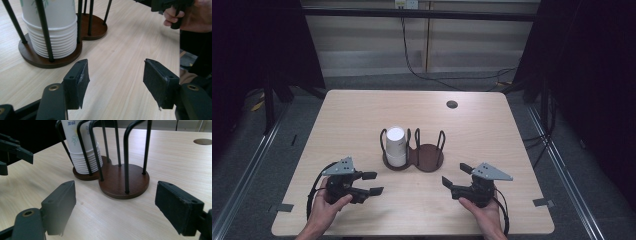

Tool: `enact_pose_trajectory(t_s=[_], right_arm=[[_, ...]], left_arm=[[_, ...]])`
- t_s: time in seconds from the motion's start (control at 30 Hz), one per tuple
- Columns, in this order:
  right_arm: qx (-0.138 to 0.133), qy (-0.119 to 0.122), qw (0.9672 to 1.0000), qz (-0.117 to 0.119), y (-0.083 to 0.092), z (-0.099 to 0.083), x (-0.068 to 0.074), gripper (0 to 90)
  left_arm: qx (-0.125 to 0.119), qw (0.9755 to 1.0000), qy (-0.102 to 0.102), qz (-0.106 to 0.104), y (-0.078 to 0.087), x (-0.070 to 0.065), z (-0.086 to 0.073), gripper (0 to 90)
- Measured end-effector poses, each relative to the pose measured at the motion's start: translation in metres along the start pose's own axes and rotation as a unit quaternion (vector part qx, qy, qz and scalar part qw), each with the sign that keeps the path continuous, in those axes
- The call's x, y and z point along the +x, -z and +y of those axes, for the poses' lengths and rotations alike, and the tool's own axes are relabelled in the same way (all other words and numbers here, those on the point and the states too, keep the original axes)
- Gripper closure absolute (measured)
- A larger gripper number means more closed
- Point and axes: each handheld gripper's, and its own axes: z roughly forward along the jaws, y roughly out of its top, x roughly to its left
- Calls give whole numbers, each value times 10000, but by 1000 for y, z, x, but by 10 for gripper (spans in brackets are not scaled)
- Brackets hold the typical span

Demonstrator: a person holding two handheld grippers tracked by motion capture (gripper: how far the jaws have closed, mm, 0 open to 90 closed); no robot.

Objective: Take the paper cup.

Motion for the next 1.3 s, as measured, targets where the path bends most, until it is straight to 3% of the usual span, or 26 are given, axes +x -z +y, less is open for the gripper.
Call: enact_pose_trajectory(t_s=[0.2,0.23,0.4,0.63,0.9,1.07,1.3], right_arm=[[145,-96,9998,65,0,0,1,149],[144,-121,9998,80,2,0,2,149],[193,-126,9996,192,2,-1,5,157],[270,-71,9992,272,1,0,8,162],[313,-53,9991,297,2,-1,9,162],[270,1,9990,363,4,0,11,162],[318,-4,9986,422,4,0,12,159]], left_arm=[[128,9997,170,109,-1,-2,1,349],[155,9996,221,105,-1,-1,2,299],[78,9995,282,110,3,-1,4,273],[108,9999,37,129,8,-2,14,215],[99,9999,92,-8,9,5,27,206],[71,9999,-40,153,11,6,37,212],[93,9998,-168,98,10,4,51,241]])
